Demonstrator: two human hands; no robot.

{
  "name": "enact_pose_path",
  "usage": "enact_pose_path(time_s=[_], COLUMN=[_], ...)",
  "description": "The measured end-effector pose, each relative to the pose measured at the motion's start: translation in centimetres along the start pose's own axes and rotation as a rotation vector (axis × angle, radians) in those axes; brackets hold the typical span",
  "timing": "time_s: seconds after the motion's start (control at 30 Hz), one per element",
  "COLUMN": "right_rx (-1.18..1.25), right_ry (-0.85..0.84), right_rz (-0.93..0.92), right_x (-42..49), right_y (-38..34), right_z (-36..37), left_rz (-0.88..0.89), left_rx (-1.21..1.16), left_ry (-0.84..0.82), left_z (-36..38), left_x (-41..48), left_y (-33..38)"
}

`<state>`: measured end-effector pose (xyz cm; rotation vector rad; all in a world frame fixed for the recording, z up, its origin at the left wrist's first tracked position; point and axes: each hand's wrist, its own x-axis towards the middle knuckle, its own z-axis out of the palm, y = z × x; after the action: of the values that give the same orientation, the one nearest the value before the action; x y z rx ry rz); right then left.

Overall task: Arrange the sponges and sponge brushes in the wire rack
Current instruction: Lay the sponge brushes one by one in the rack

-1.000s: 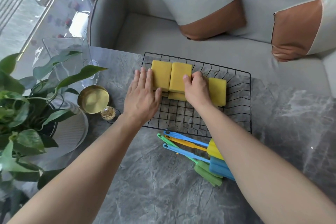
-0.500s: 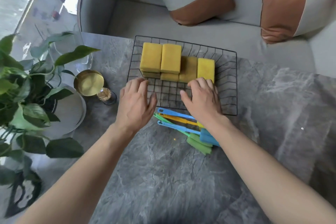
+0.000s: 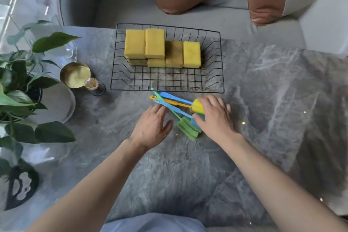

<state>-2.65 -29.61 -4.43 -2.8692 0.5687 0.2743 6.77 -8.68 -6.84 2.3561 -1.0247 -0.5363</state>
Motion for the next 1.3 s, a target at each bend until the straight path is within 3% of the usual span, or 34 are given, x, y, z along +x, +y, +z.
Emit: enact_pose_path(time_s=[0.17, 0.6, 0.9, 1.3], right_rx=[0.094, 0.247, 0.215, 0.293], right_ry=[-0.043, -0.101, -0.089, -0.066], right_rz=[0.030, 0.051, 0.060, -0.093], right_x=[-0.1, 0.3, 0.5, -0.4], right_y=[0.6, 2.7, 3.5, 3.8], right_z=[-0.4, -1.2, -2.2, -4.3], left_rz=[0.063, 0.260, 0.254, 0.253], left_rx=[0.013, 0.059, 0.215, 0.135], left_ry=[-0.103, -0.154, -0.259, -0.219], left_z=[0.9, 2.3, 3.9, 0.8], left_x=[0.8, 3.6, 4.4, 1.6], left_y=[1.4, 5.1, 6.2, 5.0])
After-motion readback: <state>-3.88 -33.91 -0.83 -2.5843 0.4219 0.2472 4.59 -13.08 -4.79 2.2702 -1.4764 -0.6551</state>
